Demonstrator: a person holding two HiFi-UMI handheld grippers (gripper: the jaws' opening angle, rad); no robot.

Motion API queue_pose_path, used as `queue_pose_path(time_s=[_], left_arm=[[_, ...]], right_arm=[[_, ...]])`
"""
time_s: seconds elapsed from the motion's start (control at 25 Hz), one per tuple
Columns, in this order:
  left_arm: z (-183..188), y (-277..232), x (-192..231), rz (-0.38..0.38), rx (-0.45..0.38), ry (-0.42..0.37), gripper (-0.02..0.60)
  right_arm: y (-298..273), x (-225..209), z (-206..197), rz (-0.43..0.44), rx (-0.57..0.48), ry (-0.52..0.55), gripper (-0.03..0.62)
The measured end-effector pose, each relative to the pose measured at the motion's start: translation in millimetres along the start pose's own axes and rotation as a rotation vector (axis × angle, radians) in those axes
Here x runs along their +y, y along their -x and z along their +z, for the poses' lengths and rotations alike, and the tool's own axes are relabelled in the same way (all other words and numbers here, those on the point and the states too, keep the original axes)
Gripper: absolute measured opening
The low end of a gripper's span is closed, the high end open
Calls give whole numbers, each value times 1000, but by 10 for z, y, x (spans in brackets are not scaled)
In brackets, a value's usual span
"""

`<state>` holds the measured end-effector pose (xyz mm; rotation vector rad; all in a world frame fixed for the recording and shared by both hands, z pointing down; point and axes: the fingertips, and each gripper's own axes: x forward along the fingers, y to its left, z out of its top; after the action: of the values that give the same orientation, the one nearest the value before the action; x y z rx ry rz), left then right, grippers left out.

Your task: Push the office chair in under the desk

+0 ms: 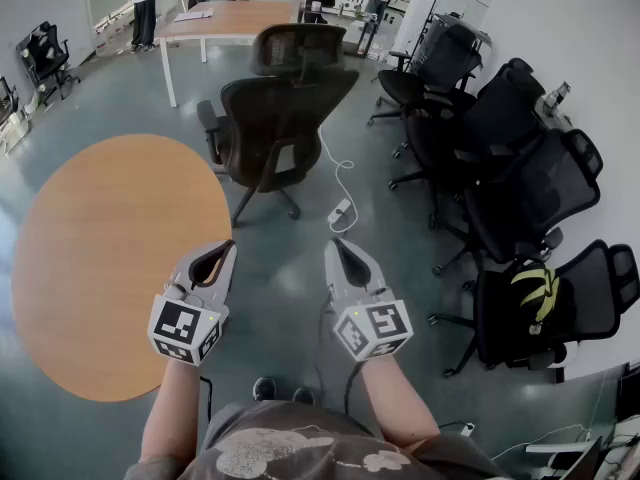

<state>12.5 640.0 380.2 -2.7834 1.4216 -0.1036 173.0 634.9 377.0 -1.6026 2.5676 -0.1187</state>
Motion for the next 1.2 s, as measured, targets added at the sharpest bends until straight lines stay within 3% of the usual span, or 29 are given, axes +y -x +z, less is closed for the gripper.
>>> queue_pose_path(time_s=[0.64, 0.92, 1.2], left_arm=[[-45, -53, 132, -14, -7, 16, 17], [-44, -109, 223, -54, -20, 7, 17], [-18, -251, 384, -61, -18, -8, 17]], right_arm=[[-184, 78, -11, 27, -7, -38, -9], [-335, 267, 9, 74, -34, 16, -8], [-497, 228, -21, 15, -36, 29, -8]])
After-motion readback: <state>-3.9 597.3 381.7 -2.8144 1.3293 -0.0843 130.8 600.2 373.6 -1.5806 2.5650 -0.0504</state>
